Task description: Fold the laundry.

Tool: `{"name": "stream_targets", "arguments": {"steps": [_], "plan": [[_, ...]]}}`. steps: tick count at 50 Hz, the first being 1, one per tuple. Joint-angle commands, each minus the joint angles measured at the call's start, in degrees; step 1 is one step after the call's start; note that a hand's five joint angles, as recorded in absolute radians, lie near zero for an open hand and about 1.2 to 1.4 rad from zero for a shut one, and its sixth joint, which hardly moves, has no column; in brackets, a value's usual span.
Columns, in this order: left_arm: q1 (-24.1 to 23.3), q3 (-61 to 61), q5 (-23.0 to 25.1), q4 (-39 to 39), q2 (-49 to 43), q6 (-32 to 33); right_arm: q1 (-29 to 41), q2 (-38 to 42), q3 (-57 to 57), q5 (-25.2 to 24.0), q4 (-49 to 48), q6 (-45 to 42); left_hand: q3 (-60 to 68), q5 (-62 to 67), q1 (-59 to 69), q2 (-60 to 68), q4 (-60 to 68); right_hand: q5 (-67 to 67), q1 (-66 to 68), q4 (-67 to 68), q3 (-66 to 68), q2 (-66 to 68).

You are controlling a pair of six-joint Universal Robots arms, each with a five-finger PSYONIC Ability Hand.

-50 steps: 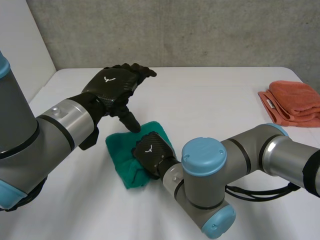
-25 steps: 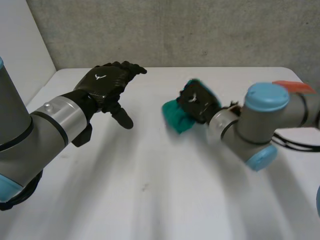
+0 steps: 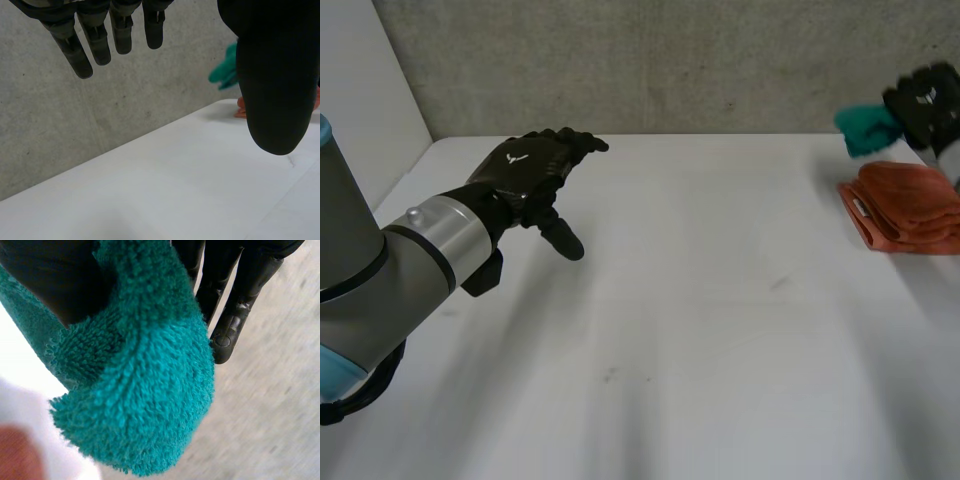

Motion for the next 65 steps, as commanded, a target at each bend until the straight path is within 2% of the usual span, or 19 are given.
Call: {"name": "stream_targets", "arguments": {"steps": [1, 8, 22, 28, 32, 33, 34, 35, 40, 47, 48, 51, 52, 60, 63, 65], "plan": [[0.01, -0.33, 0.01, 0.00, -0.33, -0.04, -8.23, 8.03, 0.93, -8.65, 0.51, 2.10, -1.76, -2.41, -0.82, -1.43, -1.51, 17.33, 29.37, 11.96, 13.55, 14.12], [0.01, -0.33, 0.01, 0.00, -1.38, -0.04, -12.11, 11.47, 1.01, -11.74, 0.69, 2.10, -1.76, -2.41, -0.82, -1.43, -1.51, 17.33, 29.37, 11.96, 13.55, 14.12], [-0.08, -0.33, 0.01, 0.00, -1.65, -0.04, -13.87, 8.92, -0.04, -12.44, 0.69, 4.47, -1.76, -2.41, -0.82, -1.43, -1.51, 17.33, 29.37, 11.96, 13.55, 14.12], [-0.08, -0.24, 0.01, -0.09, -1.65, -0.04, -13.96, 9.62, 0.40, -15.16, 0.86, 5.44, -1.76, -2.41, -0.82, -1.43, -1.51, 17.33, 29.37, 11.96, 13.55, 14.12], [-0.08, -0.33, 0.01, 0.00, -1.65, -0.04, -13.79, 10.24, 1.98, -15.87, 1.74, 4.92, -1.76, -2.41, -0.82, -1.43, -1.51, -21.38, -9.34, -26.75, -25.16, -24.59], [-0.08, -0.33, 0.01, 0.00, -1.65, -0.12, -13.70, 9.89, 3.03, -15.78, 2.44, 4.48, -1.76, -2.41, -0.82, -1.43, -1.51, -39.28, -27.24, -44.65, -43.06, -42.50], [-0.08, -0.24, 0.01, 0.00, -1.65, -0.13, -13.70, 9.72, 3.73, -15.78, 2.79, 4.39, -1.76, -2.41, -0.82, -1.43, -1.51, -47.62, -35.58, -52.99, -51.40, -50.84], [-0.08, -0.32, 0.01, -0.09, -1.65, -0.13, -13.78, 9.45, 4.17, -15.78, 2.97, 4.30, -1.76, -2.41, -0.82, -1.43, -1.51, -52.67, -40.63, -58.04, -56.45, -55.88], [-0.08, -0.24, 0.01, 0.00, -1.56, -0.13, -14.40, 5.50, 6.37, -14.47, 4.64, 3.95, -1.76, -2.41, -0.82, -1.43, -1.51, -52.67, -40.63, -58.04, -56.45, -55.88], [-0.08, -0.24, -0.08, -0.09, -1.30, -0.13, -15.54, -3.64, 9.19, -4.11, 10.88, 3.86, -1.76, -2.41, -0.82, -1.43, -1.51, -52.67, -40.63, -58.04, -56.45, -55.88], [-0.16, -0.24, -0.08, -0.09, -1.21, -0.13, -15.54, -5.04, 8.84, -0.61, 11.93, 3.77, -1.76, -2.41, -0.82, -1.43, -1.51, -52.67, -40.63, -58.04, -56.45, -55.88], [-0.17, -0.24, -0.08, -0.09, -0.86, -0.13, -15.54, -7.15, 8.40, 5.64, 13.69, 3.51, -1.76, -2.41, -0.82, -1.43, -1.51, -52.67, -40.63, -58.04, -56.45, -55.88], [-0.17, -0.24, -0.08, -0.09, -0.77, -0.13, -15.37, -8.55, 8.14, 9.49, 14.83, 2.90, -1.76, -2.41, -0.82, -1.43, -1.51, -52.67, -40.63, -58.04, -56.45, -55.88], [-0.25, -0.15, -0.08, -0.18, 0.28, -0.13, -14.49, -17.60, 5.94, 25.93, 17.21, -5.27, -1.76, -2.41, -0.82, -1.43, -1.51, -52.67, -40.63, -58.04, -56.45, -55.88], [-0.25, -0.06, -0.08, -0.18, 1.07, -0.13, -12.30, -20.33, 5.24, 28.86, 16.86, -5.46, -1.76, -2.41, -0.82, -1.43, -1.51, -52.67, -40.63, -58.04, -56.45, -55.88], [-0.17, -0.06, -0.08, -0.09, 1.86, -0.21, -7.13, -23.24, 5.15, 29.39, 15.90, -3.09, -1.76, -2.41, -0.82, -1.43, -1.51, -52.67, -40.63, -58.04, -56.45, -55.88]]}}
